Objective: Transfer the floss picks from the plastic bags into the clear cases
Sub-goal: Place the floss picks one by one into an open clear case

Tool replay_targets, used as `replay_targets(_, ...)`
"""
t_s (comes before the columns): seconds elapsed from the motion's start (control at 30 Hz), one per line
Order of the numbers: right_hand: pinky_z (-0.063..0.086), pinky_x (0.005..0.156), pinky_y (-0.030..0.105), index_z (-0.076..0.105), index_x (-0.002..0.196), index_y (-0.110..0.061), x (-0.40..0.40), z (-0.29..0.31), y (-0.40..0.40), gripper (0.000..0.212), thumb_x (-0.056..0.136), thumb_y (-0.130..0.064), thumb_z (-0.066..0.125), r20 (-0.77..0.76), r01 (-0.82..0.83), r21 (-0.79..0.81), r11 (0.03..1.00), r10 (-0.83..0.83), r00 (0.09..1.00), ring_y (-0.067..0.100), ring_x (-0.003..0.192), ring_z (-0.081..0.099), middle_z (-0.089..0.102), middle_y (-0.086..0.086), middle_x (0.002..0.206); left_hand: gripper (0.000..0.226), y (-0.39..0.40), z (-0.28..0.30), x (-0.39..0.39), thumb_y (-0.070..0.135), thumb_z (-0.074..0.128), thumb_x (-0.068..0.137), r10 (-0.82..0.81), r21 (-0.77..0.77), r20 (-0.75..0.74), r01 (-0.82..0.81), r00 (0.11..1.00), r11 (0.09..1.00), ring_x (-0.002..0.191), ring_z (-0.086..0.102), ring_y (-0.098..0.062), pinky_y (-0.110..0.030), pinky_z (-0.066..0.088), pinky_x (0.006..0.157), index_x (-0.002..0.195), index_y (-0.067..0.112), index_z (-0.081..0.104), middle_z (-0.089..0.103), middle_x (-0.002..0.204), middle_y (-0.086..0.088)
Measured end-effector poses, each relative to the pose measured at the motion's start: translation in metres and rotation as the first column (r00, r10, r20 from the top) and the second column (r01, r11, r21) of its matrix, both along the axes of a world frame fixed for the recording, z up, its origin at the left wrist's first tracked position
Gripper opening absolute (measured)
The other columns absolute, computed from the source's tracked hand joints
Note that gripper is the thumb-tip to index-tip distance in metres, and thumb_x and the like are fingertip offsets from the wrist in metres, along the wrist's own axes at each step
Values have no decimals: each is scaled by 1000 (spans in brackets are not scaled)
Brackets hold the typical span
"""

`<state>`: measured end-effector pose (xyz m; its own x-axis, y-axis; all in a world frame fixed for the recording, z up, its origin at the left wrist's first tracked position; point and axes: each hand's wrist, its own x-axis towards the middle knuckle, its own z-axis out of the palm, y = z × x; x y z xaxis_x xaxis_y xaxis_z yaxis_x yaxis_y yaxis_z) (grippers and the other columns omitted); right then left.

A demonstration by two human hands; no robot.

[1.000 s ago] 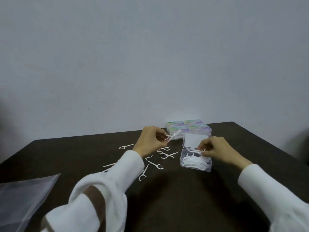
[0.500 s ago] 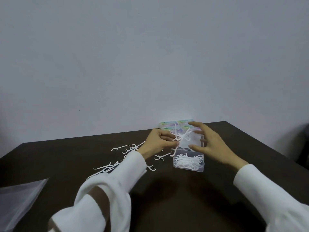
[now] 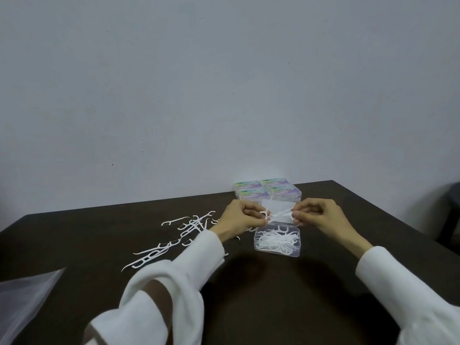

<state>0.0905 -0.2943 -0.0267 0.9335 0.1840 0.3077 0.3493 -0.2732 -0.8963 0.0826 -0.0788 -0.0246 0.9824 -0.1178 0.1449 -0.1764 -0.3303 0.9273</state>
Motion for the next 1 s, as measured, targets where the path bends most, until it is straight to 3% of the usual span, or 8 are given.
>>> replay_targets(0.2, 57, 69, 25, 68, 83, -10, 3, -4, -12, 6, 80, -5, 68, -13, 50, -39, 998, -50, 999, 16, 69, 70, 72, 8, 76, 23, 1, -2, 0, -4, 76, 71, -44, 168, 118, 23, 992, 985, 68, 62, 0, -11, 47, 66, 89, 9, 73, 71, 81, -2)
replay_targets(0.3, 56, 64, 17, 67, 81, -12, 3, -5, -16, 9, 81, -3, 67, 4, 127, 16, 992, -127, 992, 10, 65, 69, 71, 5, 72, 20, 3, -2, -1, -1, 76, 72, -33, 202, 172, -2, 984, 979, 73, 63, -5, -11, 49, 68, 89, 11, 74, 72, 88, -6)
replay_targets(0.43, 57, 69, 21, 66, 79, -12, 0, -4, -14, 11, 81, -1, 67, -13, 174, 67, 982, -174, 985, 17, 71, 69, 71, 9, 74, 20, -3, -2, -4, -2, 77, 71, -77, 250, 203, 25, 976, 968, 65, 60, 7, -8, 45, 64, 90, 6, 74, 70, 81, 0)
replay_targets(0.5, 57, 71, 24, 67, 79, -12, -2, -4, -10, 9, 79, -3, 69, -5, 150, 4, 989, -150, 989, 19, 73, 69, 71, 9, 77, 22, -8, -3, -7, -4, 77, 70, -98, 272, 216, 36, 971, 962, 61, 58, 9, -8, 46, 63, 91, 3, 74, 68, 79, 1)
replay_targets(0.63, 50, 62, 8, 68, 77, -19, -6, -4, 1, 11, 76, -9, 74, 84, 120, -233, 965, -103, 991, 5, 73, 66, 69, -5, 77, 25, -15, -3, -8, -3, 79, 67, -99, 310, 271, 10, 958, 951, 58, 57, 7, -8, 47, 63, 90, 4, 72, 68, 79, -1)
replay_targets(0.77, 52, 74, 20, 70, 81, -24, -4, -9, 8, 9, 80, -15, 70, 152, 117, -458, 881, -52, 987, 4, 79, 61, 68, -8, 85, 28, -15, 1, -8, 2, 82, 65, -55, 287, 307, -37, 950, 957, 61, 56, -6, -13, 49, 63, 88, 9, 70, 68, 81, -3)
replay_targets(0.87, 48, 70, 17, 70, 86, -24, -4, -11, 8, 8, 82, -16, 69, 154, 95, -504, 858, -19, 988, 1, 78, 59, 66, -7, 87, 25, -15, -1, -7, 2, 82, 64, -58, 303, 302, -38, 952, 952, 58, 56, 0, -11, 48, 63, 85, 9, 70, 67, 74, -1)
replay_targets(1.0, 53, 73, 22, 69, 87, -26, -4, -11, 7, 14, 81, -14, 70, 165, 91, -569, 817, 5, 986, 2, 79, 59, 66, -6, 90, 24, -19, -8, -7, -4, 80, 65, -54, 271, 258, -18, 965, 963, 55, 58, 4, -13, 52, 65, 86, 3, 70, 67, 72, -3)
